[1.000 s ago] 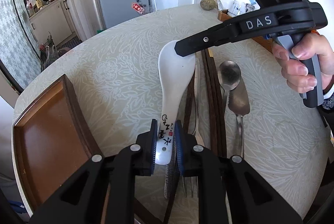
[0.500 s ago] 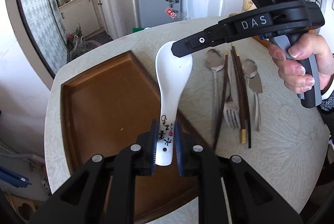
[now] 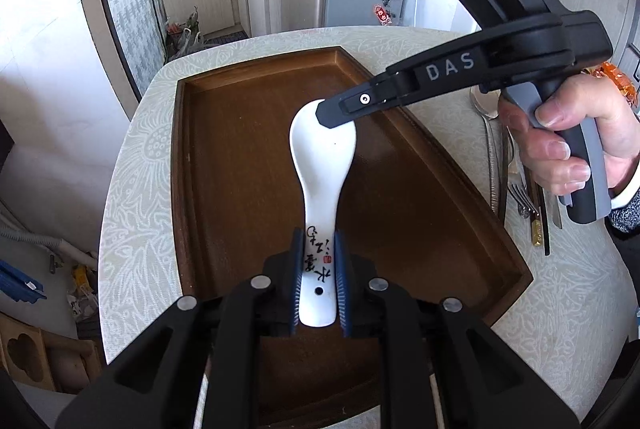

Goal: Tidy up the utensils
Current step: 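Carry the white spoon into the brown tray and open the left gripper, then reach the left gripper to a steel spoon and grasp its handle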

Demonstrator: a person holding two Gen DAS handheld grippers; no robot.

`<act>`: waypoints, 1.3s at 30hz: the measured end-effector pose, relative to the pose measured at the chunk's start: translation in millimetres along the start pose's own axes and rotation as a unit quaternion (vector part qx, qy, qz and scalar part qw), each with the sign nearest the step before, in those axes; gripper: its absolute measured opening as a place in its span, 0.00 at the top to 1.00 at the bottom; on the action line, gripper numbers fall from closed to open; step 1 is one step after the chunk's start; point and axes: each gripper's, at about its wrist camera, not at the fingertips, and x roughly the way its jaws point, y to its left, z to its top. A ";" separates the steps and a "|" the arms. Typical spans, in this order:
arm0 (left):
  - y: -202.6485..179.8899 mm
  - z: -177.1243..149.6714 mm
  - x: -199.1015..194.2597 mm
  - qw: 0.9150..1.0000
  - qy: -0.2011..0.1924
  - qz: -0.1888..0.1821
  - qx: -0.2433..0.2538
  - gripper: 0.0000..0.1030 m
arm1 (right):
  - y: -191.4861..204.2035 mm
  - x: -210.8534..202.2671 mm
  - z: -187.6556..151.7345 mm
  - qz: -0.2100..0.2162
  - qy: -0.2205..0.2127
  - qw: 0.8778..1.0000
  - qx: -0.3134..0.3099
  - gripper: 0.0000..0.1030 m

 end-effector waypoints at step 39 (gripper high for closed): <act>-166.0 -0.4 -8.0 0.972 -0.056 -0.146 0.177 0.29 | -151.8 -171.7 -162.6 -0.143 -0.038 0.981 0.127 0.56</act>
